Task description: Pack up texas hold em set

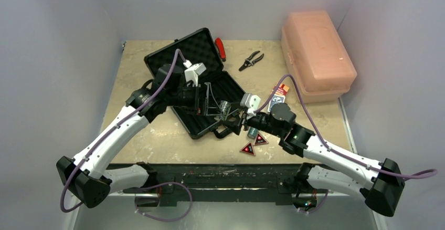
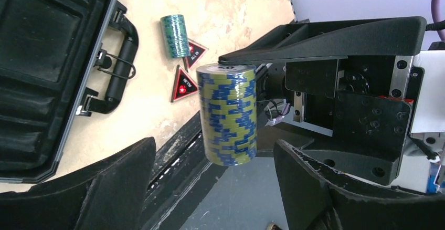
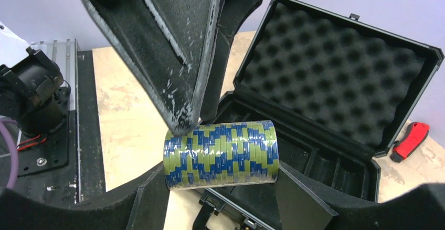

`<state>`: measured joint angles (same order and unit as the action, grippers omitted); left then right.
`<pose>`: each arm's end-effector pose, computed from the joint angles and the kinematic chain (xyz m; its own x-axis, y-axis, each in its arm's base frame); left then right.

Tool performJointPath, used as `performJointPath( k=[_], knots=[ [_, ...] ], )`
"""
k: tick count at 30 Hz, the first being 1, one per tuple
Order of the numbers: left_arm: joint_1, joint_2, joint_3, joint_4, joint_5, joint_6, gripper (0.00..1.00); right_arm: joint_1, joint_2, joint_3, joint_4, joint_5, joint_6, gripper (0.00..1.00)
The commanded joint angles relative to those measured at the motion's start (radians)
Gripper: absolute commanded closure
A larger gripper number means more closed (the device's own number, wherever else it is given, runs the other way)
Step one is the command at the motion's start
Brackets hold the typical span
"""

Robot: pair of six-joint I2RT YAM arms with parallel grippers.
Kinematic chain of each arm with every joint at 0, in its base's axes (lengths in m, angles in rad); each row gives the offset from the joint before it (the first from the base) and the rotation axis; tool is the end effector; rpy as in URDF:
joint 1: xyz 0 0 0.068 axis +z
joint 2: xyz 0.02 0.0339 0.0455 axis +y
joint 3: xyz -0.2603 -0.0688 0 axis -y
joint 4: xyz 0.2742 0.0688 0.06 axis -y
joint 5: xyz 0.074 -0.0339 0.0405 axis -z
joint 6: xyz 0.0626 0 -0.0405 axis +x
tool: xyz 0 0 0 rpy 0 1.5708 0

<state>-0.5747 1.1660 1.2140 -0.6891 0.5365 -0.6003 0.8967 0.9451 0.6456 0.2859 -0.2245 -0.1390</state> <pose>0.2268 -0.1850 0.3494 -0.8724 -0.0135 -0.4886 0.3857 0.5952 -0.7050 0.1653 0.2292 0.2991 0.1164 -0.0707 -0.9907 -0.8931 0.4290 -0.1355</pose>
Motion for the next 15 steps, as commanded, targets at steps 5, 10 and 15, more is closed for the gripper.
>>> performJointPath(
  k=[5, 10, 15],
  knots=[
    [-0.037, 0.019, -0.048, 0.143, 0.038, -0.047, 0.23, 0.004, -0.017, 0.008, 0.148, -0.046, 0.015, 1.00],
    [-0.043, 0.040, -0.040, 0.132, 0.035, -0.038, 0.26, 0.005, -0.012, 0.007, 0.141, -0.050, 0.021, 1.00],
    [-0.046, 0.048, -0.036, 0.144, 0.031, -0.048, 0.31, 0.005, -0.015, 0.008, 0.135, -0.050, 0.015, 1.00]
  ],
)
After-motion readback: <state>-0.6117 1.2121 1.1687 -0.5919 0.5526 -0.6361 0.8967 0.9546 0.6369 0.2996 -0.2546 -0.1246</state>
